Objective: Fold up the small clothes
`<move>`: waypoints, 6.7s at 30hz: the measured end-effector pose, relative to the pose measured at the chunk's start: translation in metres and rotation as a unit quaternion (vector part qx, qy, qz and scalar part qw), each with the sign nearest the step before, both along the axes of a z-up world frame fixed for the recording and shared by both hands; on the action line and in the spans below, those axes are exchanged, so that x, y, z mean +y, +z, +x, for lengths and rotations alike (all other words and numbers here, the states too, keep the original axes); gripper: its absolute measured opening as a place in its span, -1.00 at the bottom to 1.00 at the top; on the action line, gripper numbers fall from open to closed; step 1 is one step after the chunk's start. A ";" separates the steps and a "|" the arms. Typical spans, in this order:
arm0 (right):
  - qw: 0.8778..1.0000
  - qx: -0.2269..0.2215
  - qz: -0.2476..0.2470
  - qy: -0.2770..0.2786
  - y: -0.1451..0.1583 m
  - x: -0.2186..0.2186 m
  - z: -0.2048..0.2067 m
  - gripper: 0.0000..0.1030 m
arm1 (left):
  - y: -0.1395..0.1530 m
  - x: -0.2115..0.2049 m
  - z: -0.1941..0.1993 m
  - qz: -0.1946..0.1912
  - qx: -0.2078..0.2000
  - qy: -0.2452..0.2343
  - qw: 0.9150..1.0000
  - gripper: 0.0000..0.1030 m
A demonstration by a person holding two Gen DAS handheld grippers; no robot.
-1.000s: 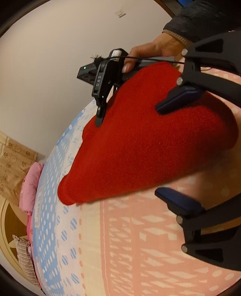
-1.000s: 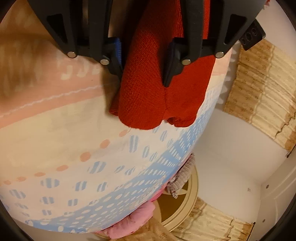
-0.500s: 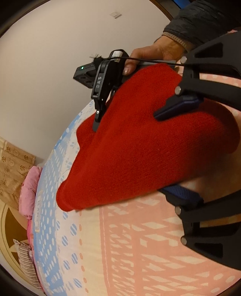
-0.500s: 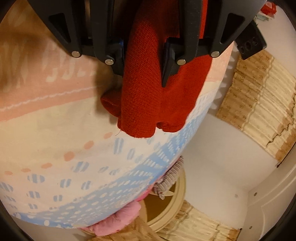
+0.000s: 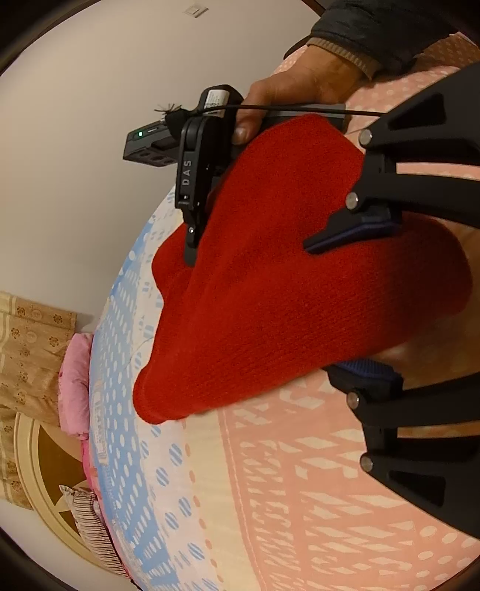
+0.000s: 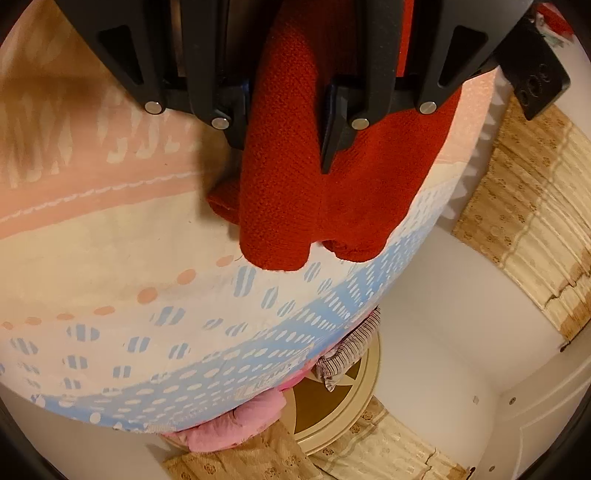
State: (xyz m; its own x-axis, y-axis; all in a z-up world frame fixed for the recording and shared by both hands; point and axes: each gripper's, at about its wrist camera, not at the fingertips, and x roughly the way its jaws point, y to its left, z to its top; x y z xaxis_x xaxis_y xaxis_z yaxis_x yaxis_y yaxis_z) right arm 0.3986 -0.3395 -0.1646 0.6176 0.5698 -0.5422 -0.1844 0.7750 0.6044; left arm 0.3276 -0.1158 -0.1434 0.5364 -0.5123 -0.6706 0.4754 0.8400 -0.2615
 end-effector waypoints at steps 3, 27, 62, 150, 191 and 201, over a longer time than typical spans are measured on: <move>1.000 -0.003 -0.021 -0.011 0.004 0.004 -0.003 -0.46 | 0.001 -0.001 0.001 0.004 0.003 0.002 1.000 -0.03; 0.998 -0.044 -0.034 -0.006 0.045 0.062 -0.078 -0.48 | 0.030 0.041 -0.051 0.027 -0.022 0.026 0.999 -0.22; 0.980 -0.071 0.006 0.187 0.061 0.298 -0.113 -0.48 | 0.042 0.203 -0.146 0.035 -0.073 0.190 0.978 -0.22; 0.961 -0.078 -0.060 0.260 0.038 0.381 -0.204 -0.17 | -0.008 0.302 -0.173 0.102 -0.045 0.371 0.922 0.92; 0.964 -0.223 -0.118 0.089 0.129 0.347 -0.318 0.24 | 0.074 0.276 -0.222 0.084 -0.161 0.362 0.914 0.96; 0.963 -0.226 -0.119 0.089 0.130 0.348 -0.323 0.25 | 0.073 0.273 -0.223 0.085 -0.161 0.360 0.915 0.96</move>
